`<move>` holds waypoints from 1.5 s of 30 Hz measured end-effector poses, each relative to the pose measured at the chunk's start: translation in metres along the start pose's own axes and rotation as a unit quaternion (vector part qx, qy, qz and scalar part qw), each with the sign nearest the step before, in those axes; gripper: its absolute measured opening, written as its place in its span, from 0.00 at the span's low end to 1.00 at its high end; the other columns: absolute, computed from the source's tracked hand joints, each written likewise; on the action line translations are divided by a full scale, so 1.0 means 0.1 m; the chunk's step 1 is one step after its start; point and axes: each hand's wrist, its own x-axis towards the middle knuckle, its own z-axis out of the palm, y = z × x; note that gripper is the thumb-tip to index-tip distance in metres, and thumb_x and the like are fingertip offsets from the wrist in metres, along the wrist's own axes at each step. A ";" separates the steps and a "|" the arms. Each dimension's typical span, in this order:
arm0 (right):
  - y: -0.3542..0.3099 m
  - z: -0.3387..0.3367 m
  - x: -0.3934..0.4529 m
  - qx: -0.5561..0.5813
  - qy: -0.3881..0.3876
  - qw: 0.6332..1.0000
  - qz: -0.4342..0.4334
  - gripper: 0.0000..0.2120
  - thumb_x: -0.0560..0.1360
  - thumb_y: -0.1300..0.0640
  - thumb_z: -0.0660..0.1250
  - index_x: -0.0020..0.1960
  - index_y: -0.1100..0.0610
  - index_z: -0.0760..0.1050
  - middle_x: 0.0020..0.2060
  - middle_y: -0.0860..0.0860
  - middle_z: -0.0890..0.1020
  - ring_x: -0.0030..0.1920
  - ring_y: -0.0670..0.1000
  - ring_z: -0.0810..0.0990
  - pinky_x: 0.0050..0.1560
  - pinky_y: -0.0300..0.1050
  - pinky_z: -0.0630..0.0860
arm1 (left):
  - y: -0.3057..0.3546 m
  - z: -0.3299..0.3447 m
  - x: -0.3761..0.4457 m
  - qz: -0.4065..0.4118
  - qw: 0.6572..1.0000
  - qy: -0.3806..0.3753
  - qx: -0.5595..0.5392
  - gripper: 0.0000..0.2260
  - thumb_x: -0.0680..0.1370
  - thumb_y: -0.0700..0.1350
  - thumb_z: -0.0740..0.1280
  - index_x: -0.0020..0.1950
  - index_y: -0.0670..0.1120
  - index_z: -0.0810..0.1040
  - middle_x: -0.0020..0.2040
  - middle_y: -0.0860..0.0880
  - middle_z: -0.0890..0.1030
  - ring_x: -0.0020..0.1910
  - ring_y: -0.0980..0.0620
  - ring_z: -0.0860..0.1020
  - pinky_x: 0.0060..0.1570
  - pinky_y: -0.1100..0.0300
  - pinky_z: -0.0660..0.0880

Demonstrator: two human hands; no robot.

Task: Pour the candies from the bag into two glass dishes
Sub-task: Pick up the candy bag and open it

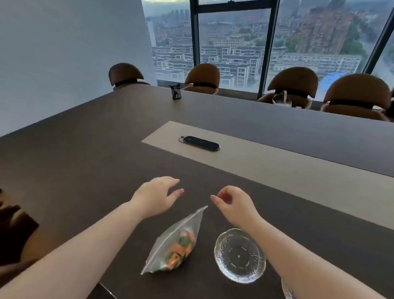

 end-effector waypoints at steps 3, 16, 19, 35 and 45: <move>0.01 0.17 -0.13 0.001 -0.097 0.994 0.057 0.16 0.72 0.43 0.67 0.36 0.55 0.76 0.31 0.46 0.77 0.34 0.46 0.74 0.38 0.43 0.72 | 0.01 0.13 -0.12 -0.008 0.998 -0.042 -0.048 0.22 0.74 0.62 0.62 0.63 0.53 0.77 0.60 0.54 0.80 0.57 0.55 0.77 0.58 0.56 0.75; -0.07 0.52 -0.25 0.170 -0.213 0.956 0.112 0.16 0.72 0.45 0.68 0.42 0.58 0.82 0.44 0.58 0.86 0.39 0.49 0.79 0.38 0.42 0.75 | 0.06 0.34 -0.21 -0.017 0.985 -0.052 -0.163 0.05 0.72 0.45 0.69 0.42 0.46 0.85 0.36 0.54 0.82 0.39 0.57 0.78 0.45 0.61 0.76; -0.10 0.55 -0.24 0.248 -0.214 0.937 0.123 0.16 0.74 0.48 0.67 0.47 0.61 0.82 0.40 0.55 0.85 0.35 0.45 0.78 0.33 0.36 0.72 | 0.04 0.35 -0.20 -0.043 0.976 -0.054 -0.209 0.01 0.70 0.42 0.71 0.38 0.47 0.83 0.33 0.55 0.79 0.34 0.59 0.76 0.36 0.69 0.74; -0.08 0.52 -0.26 0.236 -0.138 0.954 0.122 0.09 0.74 0.58 0.68 0.42 0.65 0.81 0.34 0.57 0.84 0.28 0.43 0.77 0.32 0.35 0.73 | -0.02 0.43 -0.20 -0.086 0.937 -0.086 -0.327 0.04 0.75 0.41 0.68 0.42 0.43 0.81 0.36 0.47 0.82 0.33 0.56 0.79 0.35 0.66 0.76; -0.06 0.41 -0.11 0.018 -0.088 0.979 0.182 0.05 0.68 0.58 0.62 0.36 0.56 0.66 0.30 0.51 0.77 0.32 0.57 0.83 0.32 0.47 0.77 | -0.19 0.30 -0.02 -0.048 0.995 -0.045 -0.075 0.05 0.71 0.37 0.61 0.39 0.47 0.70 0.43 0.46 0.80 0.47 0.45 0.77 0.49 0.53 0.74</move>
